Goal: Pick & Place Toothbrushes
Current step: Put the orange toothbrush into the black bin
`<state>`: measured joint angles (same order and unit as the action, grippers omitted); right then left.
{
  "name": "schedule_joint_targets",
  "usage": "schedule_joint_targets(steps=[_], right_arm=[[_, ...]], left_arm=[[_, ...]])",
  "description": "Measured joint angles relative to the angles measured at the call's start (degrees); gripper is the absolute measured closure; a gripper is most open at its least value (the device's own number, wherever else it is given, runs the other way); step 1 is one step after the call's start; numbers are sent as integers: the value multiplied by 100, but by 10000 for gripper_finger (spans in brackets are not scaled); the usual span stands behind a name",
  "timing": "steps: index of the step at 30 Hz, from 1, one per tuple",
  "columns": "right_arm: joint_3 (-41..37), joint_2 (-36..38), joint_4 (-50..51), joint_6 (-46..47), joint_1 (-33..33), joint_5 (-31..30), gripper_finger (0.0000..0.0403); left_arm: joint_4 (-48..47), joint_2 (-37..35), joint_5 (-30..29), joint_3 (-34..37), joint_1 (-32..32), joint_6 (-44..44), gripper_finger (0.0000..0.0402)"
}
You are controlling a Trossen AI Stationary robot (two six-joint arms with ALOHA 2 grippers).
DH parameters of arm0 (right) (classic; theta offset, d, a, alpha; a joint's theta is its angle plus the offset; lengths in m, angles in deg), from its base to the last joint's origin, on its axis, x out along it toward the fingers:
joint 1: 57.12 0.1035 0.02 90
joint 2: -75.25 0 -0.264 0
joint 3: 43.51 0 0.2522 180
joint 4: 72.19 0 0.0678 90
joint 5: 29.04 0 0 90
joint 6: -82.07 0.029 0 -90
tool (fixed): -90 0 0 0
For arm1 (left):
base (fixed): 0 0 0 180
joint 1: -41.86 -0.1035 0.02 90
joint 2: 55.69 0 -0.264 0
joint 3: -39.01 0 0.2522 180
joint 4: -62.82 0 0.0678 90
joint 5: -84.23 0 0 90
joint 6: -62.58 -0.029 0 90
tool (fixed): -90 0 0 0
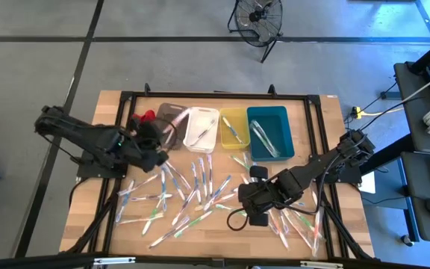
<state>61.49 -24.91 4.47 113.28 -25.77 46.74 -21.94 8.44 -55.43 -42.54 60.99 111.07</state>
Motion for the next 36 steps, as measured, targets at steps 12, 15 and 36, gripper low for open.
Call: schedule_joint_targets(steps=[12, 15, 36], right_arm=[[0, 0, -199, -14, 1, -397, 359], [0, 0, -277, -26, 0, -398, 359], [0, 0, -634, -189, 0, -442, 329]], left_arm=[[1115, -1399, 148, 1819, -648, -103, 394], [2186, -1846, 356, 2395, -749, -698, 395], [5597, -2658, 3059, 4681, -3700, -1771, 395]])
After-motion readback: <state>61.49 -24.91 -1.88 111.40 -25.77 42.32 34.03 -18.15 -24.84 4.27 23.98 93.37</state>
